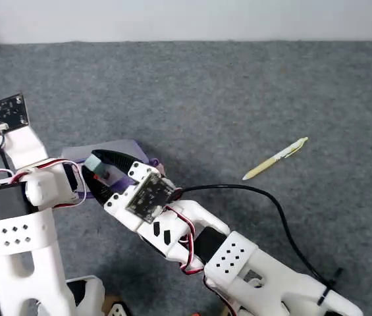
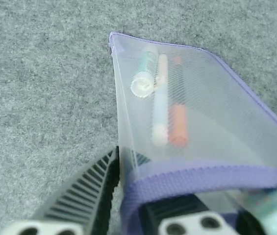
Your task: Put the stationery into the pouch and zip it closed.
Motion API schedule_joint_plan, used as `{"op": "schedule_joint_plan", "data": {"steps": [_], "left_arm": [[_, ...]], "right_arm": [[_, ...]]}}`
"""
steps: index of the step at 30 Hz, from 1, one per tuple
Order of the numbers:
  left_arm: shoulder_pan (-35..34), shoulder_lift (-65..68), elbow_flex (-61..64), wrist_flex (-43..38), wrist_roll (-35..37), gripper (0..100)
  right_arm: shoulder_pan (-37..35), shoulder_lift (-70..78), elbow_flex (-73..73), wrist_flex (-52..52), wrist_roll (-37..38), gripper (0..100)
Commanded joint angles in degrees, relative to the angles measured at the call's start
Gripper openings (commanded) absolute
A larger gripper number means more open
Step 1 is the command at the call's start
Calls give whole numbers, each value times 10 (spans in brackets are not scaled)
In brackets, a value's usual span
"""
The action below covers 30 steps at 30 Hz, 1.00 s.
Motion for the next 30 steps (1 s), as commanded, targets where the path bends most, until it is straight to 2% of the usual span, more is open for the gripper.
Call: {"op": "schedule_joint_plan", "data": {"steps": [1,3,10,12,14,22,26,30], "left_arm": [[-3,-4,-2,-11,4,14],[-2,-4,-2,-11,4,14],[-2,-4,-2,-11,4,14],[-2,-4,-2,-11,4,14],[-2,-4,-2,-11,4,14],[-3,-4,-6,-11,4,14],[-1,-4,-4,-12,4,14],[1,-3,-5,-11,4,15]], "right_arm": [[23,-26,0,10,13,180],[26,-40,0,19,14,197],[28,-122,-1,126,13,144],[49,-153,-3,161,8,132],[92,-176,-9,203,-29,113],[356,-168,-84,410,-223,62],[435,-101,-105,471,-244,61],[488,0,-142,487,-247,63]]}}
